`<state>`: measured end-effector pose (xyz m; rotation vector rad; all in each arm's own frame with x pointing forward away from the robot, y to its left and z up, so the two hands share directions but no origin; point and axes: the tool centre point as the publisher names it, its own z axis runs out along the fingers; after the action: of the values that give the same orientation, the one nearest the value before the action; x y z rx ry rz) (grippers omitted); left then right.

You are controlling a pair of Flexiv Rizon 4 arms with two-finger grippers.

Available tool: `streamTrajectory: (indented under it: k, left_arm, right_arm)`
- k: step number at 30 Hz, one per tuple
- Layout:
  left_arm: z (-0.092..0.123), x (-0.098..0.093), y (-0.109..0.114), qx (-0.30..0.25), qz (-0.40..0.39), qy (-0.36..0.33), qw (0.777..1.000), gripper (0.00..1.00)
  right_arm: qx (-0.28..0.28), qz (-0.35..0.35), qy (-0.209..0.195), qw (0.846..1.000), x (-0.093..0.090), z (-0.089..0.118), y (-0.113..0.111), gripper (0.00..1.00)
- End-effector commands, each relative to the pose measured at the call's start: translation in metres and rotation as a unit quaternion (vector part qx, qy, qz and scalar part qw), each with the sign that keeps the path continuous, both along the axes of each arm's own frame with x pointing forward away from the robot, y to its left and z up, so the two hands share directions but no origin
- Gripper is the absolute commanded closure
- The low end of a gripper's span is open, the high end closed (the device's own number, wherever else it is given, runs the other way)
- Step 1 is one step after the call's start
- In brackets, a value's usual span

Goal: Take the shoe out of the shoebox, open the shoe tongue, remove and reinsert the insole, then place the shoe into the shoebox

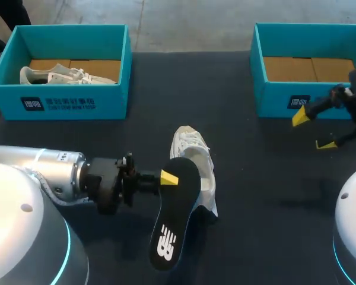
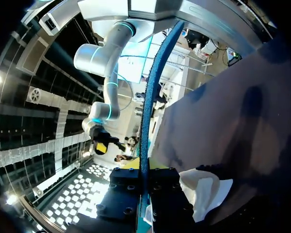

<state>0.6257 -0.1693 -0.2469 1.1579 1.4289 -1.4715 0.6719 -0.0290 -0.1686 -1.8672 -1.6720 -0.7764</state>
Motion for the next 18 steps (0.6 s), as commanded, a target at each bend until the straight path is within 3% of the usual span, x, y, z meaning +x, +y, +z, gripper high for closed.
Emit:
streamTrajectory:
  k: [1, 9, 18]
  left_arm:
    - [0.001, -0.001, -0.001, 0.002, 0.001, 0.000, 1.000, 1.00]
    - [0.001, -0.001, -0.001, 0.002, 0.001, 0.000, 1.000, 1.00]
    - [-0.006, -0.002, -0.001, 0.003, 0.019, 0.077, 0.997, 1.00]
  right_arm:
    - [-0.002, -0.002, -0.001, 1.000, -0.005, 0.004, -0.003, 0.00]
    - [-0.004, 0.001, -0.006, 1.000, -0.004, 0.006, -0.003, 0.00]
    - [-0.054, 0.004, -0.012, 0.998, -0.006, 0.021, -0.034, 0.00]
